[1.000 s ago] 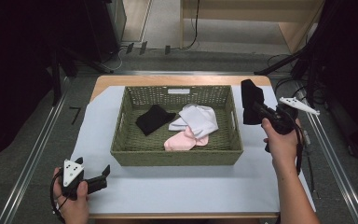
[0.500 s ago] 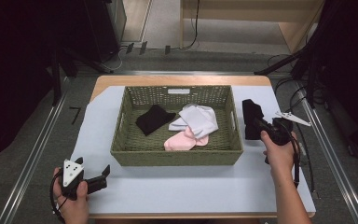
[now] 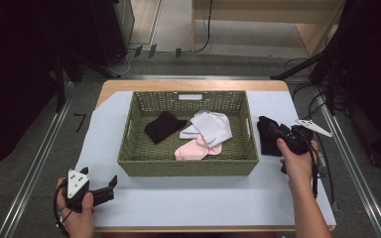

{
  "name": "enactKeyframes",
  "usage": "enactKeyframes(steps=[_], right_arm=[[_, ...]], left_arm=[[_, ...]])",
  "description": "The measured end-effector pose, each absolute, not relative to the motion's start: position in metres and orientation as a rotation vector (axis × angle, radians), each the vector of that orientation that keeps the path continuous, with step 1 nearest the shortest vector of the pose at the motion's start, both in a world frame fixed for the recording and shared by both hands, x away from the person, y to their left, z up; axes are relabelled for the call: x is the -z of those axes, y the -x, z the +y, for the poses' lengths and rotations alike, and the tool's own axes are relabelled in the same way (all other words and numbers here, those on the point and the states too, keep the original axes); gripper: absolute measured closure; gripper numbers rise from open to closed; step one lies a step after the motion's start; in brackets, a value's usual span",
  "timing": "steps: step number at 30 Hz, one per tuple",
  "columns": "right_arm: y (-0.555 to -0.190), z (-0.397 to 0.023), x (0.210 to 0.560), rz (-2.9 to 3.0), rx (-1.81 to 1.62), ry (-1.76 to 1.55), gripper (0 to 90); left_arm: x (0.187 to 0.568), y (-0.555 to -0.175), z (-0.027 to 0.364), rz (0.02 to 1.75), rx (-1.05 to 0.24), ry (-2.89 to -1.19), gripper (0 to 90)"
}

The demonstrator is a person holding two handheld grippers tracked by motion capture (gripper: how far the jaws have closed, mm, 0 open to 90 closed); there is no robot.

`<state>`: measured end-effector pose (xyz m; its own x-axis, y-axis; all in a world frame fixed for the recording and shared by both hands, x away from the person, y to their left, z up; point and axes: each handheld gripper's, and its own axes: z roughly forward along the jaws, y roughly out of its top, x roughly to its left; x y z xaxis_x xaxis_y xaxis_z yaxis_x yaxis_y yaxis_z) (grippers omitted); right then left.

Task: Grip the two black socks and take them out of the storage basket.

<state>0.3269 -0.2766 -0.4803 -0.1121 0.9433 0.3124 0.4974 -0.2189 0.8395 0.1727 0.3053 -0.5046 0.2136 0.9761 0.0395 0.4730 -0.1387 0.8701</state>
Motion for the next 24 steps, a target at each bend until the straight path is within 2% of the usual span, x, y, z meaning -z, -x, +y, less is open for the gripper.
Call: enactKeyframes(steps=[16,24], right_arm=[[-0.329,-0.22,0.412,1.642,-1.377,-1.461,50.7],[-0.338,-0.188,0.402,1.684,-1.398,-1.423,50.5]], left_arm=[[0.505,-0.173,0.305,1.363,-0.843,-1.734,0.6],[0.505,-0.173,0.306,1.364,-0.833,-1.728,0.6]])
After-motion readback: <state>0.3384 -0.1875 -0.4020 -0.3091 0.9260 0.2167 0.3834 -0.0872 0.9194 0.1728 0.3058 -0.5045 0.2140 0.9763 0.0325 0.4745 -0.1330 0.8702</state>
